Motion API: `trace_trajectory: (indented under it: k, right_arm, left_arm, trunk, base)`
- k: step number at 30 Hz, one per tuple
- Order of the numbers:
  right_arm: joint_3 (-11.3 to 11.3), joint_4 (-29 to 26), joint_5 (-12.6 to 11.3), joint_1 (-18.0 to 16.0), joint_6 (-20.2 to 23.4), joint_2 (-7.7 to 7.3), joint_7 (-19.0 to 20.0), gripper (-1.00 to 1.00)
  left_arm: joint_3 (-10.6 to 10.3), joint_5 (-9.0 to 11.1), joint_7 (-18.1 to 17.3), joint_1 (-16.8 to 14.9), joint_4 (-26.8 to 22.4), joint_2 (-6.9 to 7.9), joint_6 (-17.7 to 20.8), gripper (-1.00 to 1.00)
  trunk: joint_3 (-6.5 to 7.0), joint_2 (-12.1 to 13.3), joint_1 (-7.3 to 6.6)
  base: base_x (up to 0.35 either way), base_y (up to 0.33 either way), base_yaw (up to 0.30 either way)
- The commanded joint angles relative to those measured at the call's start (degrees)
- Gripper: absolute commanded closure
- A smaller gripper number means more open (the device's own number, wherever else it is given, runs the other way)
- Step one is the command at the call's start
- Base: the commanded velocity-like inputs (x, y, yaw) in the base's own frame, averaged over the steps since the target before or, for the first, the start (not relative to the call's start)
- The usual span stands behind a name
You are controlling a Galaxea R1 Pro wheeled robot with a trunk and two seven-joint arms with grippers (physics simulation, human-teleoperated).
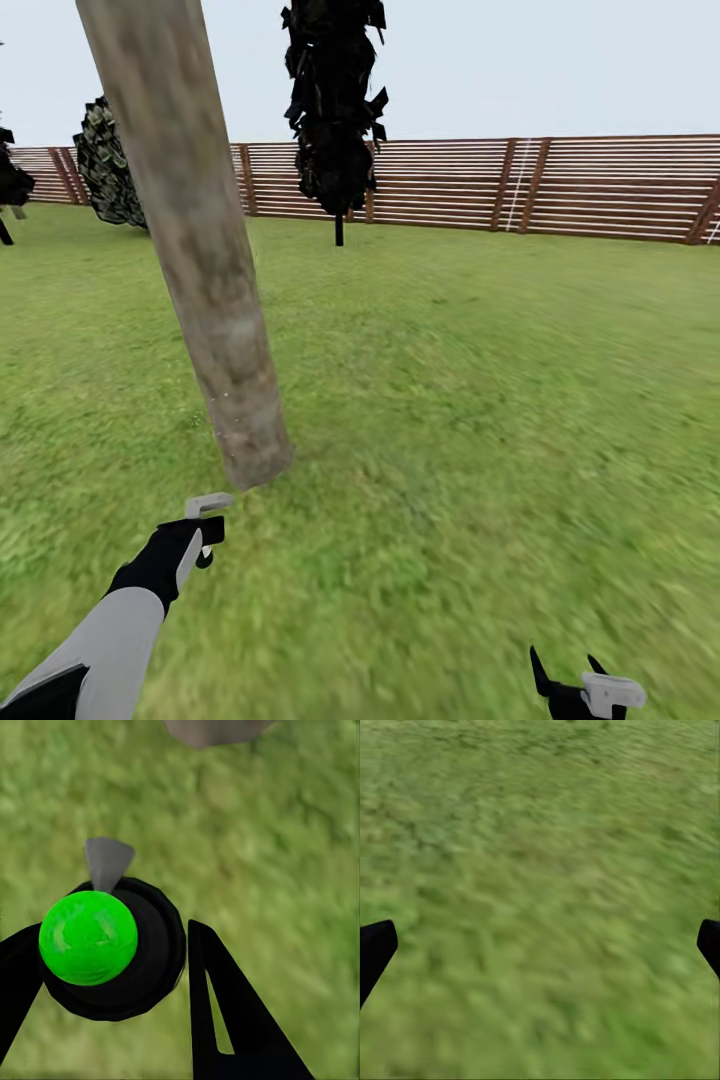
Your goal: In the garden, pick up the pesticide atomizer on the floor and spray pesticide onto both trees until each tree trunk is fully covered.
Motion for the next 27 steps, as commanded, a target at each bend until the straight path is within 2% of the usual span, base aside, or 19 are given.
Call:
trace_trajectory:
  k: [1, 15, 23, 27]
  right_arm:
    - [0.0, 0.0, 0.0, 0.0, 0.0, 0.00, 0.0, -1.00]
    - [0.0, 0.0, 0.0, 0.0, 0.0, 0.00, 0.0, -1.00]
    - [0.0, 0.0, 0.0, 0.0, 0.0, 0.00, 0.0, -1.00]
    - [0.0, 0.0, 0.0, 0.0, 0.0, 0.00, 0.0, -1.00]
  left_arm:
    - [0.0, 0.0, 0.0, 0.0, 0.0, 0.00, 0.0, 1.00]
    - [0.0, 0.0, 0.0, 0.0, 0.0, 0.00, 0.0, 1.00]
    - [0.0, 0.0, 0.0, 0.0, 0.0, -0.10, 0.0, 1.00]
    - [0.0, 0.0, 0.0, 0.1, 0.0, -0.65, 0.0, 1.00]
  trunk:
    - [0.00, 0.0, 0.00]
    - [0.00, 0.0, 0.00]
    - [0.00, 0.0, 0.00]
    - [0.00, 0.0, 0.00]
  base:
    - [0.152, -0.264, 0.260]
    - [0.153, -0.264, 0.038]
    - [0.069, -0.267, 0.256]
    - [0.001, -0.272, 0.278]
